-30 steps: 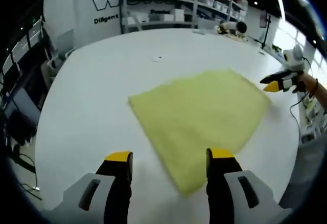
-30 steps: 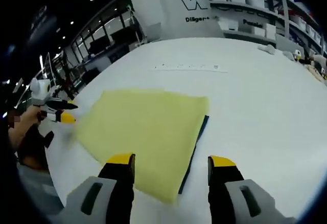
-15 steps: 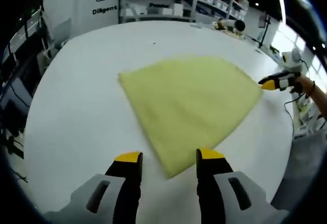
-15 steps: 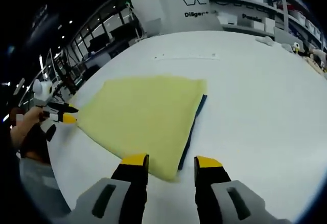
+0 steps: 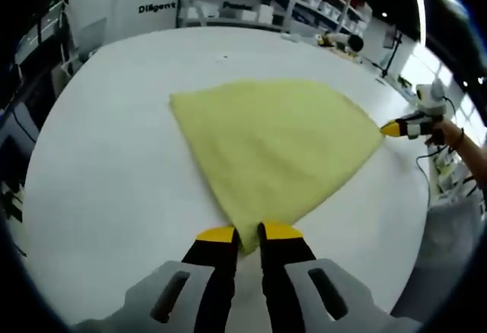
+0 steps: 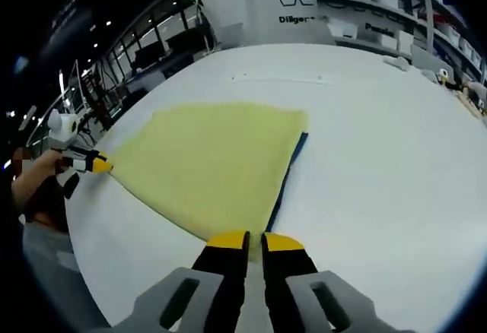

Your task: Fold the garment on the visible template until the final outline fits inside the template.

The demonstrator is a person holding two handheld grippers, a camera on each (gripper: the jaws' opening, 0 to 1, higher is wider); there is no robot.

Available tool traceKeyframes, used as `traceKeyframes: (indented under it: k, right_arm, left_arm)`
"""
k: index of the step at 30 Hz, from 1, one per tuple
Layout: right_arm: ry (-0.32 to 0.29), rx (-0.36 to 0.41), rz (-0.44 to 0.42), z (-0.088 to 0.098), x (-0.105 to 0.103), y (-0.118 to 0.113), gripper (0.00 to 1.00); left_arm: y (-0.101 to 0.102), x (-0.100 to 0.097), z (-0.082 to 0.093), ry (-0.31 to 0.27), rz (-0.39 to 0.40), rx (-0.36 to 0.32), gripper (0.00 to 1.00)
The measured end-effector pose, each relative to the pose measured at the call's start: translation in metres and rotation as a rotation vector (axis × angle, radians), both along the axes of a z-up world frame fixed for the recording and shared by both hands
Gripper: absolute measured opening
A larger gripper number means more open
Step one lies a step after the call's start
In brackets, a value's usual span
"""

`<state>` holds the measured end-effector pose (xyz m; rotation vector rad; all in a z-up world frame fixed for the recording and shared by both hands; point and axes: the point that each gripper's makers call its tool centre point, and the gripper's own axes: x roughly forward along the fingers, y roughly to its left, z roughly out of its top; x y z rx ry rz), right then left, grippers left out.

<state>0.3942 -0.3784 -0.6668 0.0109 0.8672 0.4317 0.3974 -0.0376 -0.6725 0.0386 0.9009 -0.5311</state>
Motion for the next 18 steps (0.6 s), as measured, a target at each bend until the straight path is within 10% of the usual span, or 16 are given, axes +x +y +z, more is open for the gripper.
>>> traceKeyframes:
  k: [18]
  right_arm:
    - [0.015, 0.009, 0.025, 0.004, -0.023, 0.009, 0.00]
  left_arm:
    - [0.012, -0.023, 0.000, 0.003, -0.003, 0.021, 0.01]
